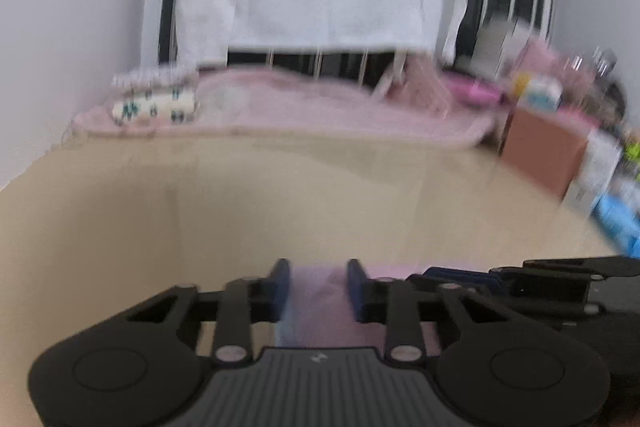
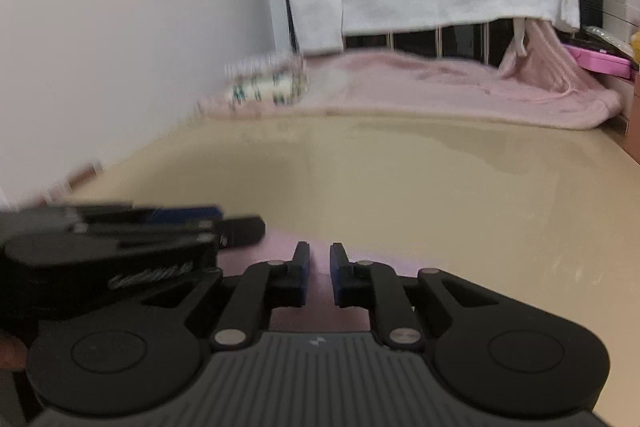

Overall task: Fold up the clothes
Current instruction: 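Lay the folded bundle down and press it flat with both grippers, then grasp the bundle's purple-trimmed edge with the right gripper while the left gripper grasps it too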

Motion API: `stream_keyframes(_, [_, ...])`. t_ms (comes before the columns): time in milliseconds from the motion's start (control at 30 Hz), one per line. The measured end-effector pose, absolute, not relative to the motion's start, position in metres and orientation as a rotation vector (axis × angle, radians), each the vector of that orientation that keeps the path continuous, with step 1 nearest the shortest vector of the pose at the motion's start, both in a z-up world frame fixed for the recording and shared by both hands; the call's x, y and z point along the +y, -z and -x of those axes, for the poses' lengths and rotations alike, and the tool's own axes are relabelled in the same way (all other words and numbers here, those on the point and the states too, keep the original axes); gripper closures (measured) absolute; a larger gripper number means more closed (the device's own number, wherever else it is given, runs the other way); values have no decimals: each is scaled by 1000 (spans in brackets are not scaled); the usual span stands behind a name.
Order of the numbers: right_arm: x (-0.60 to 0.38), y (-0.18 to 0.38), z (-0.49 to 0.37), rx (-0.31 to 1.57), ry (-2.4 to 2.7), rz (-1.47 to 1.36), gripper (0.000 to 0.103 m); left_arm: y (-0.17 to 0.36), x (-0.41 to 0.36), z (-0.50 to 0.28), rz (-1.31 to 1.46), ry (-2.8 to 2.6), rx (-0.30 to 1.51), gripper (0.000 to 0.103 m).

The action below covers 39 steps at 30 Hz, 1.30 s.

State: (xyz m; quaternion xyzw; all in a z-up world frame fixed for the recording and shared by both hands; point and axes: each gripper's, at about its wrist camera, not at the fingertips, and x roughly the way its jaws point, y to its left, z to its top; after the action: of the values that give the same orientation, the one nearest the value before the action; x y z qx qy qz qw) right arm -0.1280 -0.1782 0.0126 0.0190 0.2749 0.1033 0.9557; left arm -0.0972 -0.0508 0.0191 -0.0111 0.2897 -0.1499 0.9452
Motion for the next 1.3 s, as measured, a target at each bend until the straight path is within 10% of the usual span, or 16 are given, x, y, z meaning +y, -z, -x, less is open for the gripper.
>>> stream_keyframes(133, [-185,-15,132,557,-197,-63,89,-20,-41,102,39,292,595,75])
stream_keyframes(233, [-204,-27,146,512,-175,-82,82,-25,-22,113,110,285,551,41])
stream_keyframes(467, [-232,-24,181,516,-176,-107,49,-31,12,136,263,275,621,32])
stream_keyframes(600, [-244,-24,187,535,-235,-236,44,-29,9,134,344,368,691,39])
stream_keyframes(667, [-242,-19,181,568,-217,-235,47,-27,-1,131,294,364,712,73])
stream_keyframes(733, [-237,-15,178,592,-187,-217,47,-30,-5,136,267,359,698,73])
stream_keyframes(867, [-235,-16,181,570,-174,-245,47,-40,3,138,308,335,655,37])
stream_keyframes(1300, [-226,-12,171,575,-152,-240,47,-27,-10,121,242,332,740,61])
